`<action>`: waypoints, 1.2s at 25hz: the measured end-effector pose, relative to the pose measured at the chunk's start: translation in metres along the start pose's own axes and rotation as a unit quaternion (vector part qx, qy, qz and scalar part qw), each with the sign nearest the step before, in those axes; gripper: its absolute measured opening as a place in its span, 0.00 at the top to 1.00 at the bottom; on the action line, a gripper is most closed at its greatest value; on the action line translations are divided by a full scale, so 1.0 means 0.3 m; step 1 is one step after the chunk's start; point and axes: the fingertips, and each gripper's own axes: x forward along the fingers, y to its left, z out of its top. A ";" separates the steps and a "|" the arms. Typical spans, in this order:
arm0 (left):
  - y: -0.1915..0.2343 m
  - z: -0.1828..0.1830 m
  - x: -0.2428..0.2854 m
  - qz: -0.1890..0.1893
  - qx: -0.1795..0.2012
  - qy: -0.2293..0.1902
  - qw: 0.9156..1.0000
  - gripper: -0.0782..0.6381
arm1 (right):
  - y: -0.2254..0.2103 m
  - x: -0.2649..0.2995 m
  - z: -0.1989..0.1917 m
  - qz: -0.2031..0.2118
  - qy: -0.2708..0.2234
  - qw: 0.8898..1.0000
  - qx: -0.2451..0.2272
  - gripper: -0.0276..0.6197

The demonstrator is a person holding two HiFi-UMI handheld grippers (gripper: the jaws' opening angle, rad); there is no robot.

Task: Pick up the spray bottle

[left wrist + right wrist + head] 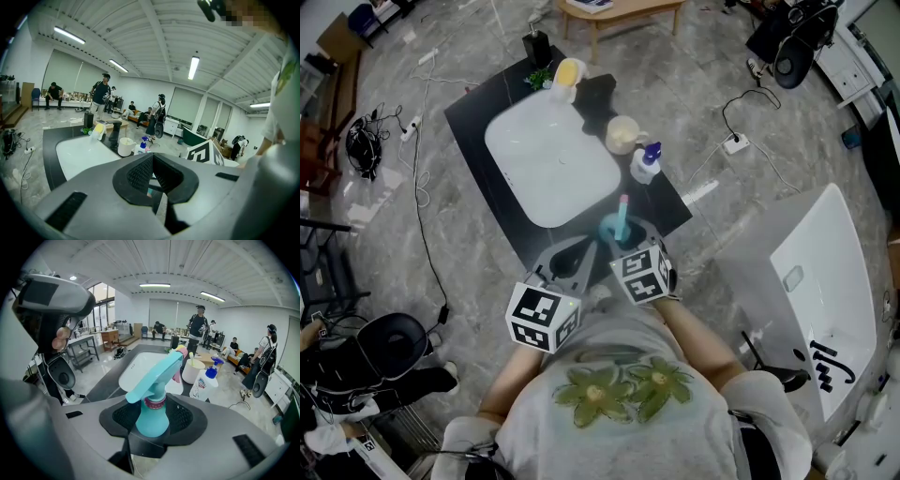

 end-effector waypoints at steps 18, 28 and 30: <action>0.009 0.005 -0.008 0.007 0.003 -0.004 1.000 0.88 | -0.024 -0.033 0.021 -0.004 -0.024 1.000 0.006 0.74; 0.009 -0.007 -0.027 0.007 0.001 -0.004 1.000 0.88 | -0.021 -0.061 0.047 -0.004 -0.053 0.998 0.023 0.75; 0.009 -0.007 -0.028 0.006 0.002 -0.004 1.000 0.88 | -0.022 -0.069 0.052 -0.005 -0.056 0.998 0.027 0.75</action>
